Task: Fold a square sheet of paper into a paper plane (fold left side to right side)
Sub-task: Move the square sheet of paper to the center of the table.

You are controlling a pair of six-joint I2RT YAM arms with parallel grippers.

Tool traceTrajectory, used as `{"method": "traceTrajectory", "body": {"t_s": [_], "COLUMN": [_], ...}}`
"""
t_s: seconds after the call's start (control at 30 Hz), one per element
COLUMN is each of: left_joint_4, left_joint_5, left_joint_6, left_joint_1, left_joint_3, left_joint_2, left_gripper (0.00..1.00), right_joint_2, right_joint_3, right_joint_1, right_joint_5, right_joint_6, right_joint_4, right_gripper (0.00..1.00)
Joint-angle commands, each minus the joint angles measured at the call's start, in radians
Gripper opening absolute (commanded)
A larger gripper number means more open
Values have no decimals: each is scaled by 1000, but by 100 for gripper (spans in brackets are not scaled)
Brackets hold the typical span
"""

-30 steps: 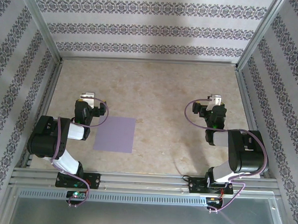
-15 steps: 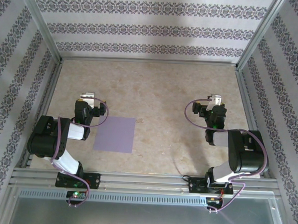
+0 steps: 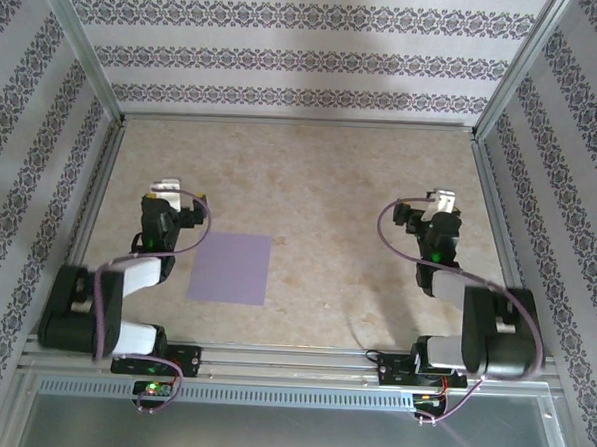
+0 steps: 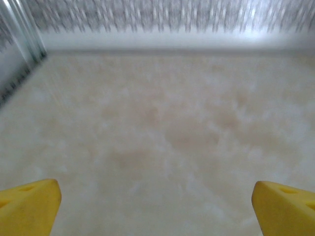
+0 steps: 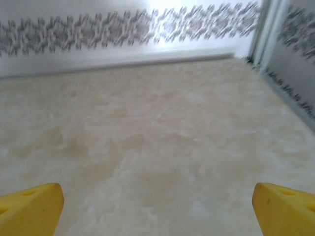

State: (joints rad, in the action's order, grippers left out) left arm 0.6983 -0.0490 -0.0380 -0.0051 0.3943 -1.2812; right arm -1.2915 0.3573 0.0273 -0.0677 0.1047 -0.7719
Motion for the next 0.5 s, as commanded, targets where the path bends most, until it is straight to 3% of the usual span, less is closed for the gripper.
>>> {"method": "traceTrajectory", "body": {"t_s": [0.0, 0.17, 0.33, 0.47], "left_joint_4": [-266, -679, -624, -817], "left_joint_5": [-30, 76, 442, 509], "left_joint_6": [-116, -408, -723, -738], "left_joint_1": [7, 7, 2, -52], "left_joint_3": [86, 216, 110, 128], "left_joint_2": [186, 286, 287, 287], "left_gripper": [100, 100, 100, 100], "right_joint_2": [174, 352, 456, 485], "right_joint_3": [16, 53, 62, 63], "right_joint_1": [15, 16, 11, 0], "right_joint_5": [-14, 163, 292, 367], "right_joint_6": [104, 320, 508, 568], "right_joint_4": [196, 457, 616, 670], "right_gripper": [98, 98, 98, 98]}}
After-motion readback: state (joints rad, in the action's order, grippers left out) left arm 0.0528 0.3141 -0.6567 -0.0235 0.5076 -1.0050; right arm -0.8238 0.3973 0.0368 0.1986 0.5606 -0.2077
